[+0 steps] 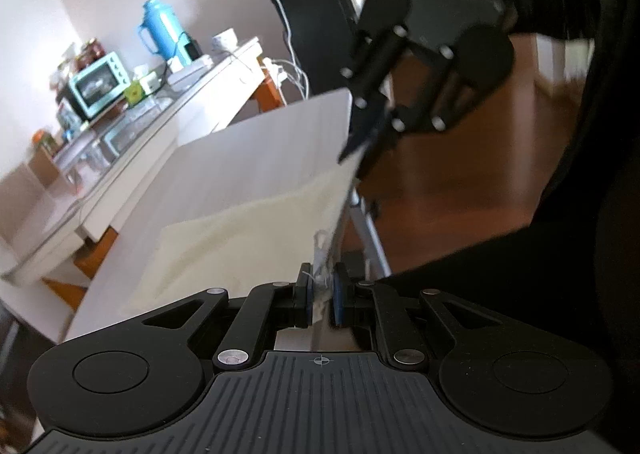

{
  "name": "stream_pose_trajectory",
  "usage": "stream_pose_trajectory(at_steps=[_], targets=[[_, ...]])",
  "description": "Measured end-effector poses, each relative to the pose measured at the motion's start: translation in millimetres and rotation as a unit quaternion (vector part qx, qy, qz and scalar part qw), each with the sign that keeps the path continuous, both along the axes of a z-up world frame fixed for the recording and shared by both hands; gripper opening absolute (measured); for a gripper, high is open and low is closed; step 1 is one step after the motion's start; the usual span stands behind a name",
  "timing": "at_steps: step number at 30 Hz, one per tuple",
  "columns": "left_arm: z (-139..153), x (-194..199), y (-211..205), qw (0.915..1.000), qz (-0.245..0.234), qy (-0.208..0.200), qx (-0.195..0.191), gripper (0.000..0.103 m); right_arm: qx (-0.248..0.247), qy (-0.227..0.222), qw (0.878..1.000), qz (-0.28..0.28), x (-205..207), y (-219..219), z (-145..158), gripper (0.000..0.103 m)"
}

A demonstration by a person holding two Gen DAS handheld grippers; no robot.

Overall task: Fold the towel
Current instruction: 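Lift the towel end with both grippers and fold it over the rest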

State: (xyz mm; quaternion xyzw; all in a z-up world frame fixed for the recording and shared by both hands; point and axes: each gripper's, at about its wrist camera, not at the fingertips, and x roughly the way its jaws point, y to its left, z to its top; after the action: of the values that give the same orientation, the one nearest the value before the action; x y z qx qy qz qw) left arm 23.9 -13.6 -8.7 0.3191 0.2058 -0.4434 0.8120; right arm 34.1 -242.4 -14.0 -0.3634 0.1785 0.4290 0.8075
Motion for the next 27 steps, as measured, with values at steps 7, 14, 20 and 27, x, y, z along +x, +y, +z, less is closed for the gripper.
stream_pose_trajectory(at_steps=[7,14,20,27], targets=[[28.3,49.0,5.6,0.9945,0.100,-0.012,-0.027,0.010,0.010,-0.058,0.998,0.008,31.5,11.1,28.3,0.008],[38.4,110.7,12.9,0.9832,0.181,-0.008,-0.026,0.010,0.027,-0.055,0.998,0.008,109.7,35.1,46.7,0.009],[12.3,166.2,16.4,0.9758,0.215,0.035,-0.021,0.011,0.018,0.014,1.000,-0.002,190.4,57.6,20.9,0.009],[-21.5,200.6,22.3,0.9683,0.240,0.065,-0.023,0.013,0.022,0.073,0.997,-0.030,235.1,63.1,-13.0,0.011]])
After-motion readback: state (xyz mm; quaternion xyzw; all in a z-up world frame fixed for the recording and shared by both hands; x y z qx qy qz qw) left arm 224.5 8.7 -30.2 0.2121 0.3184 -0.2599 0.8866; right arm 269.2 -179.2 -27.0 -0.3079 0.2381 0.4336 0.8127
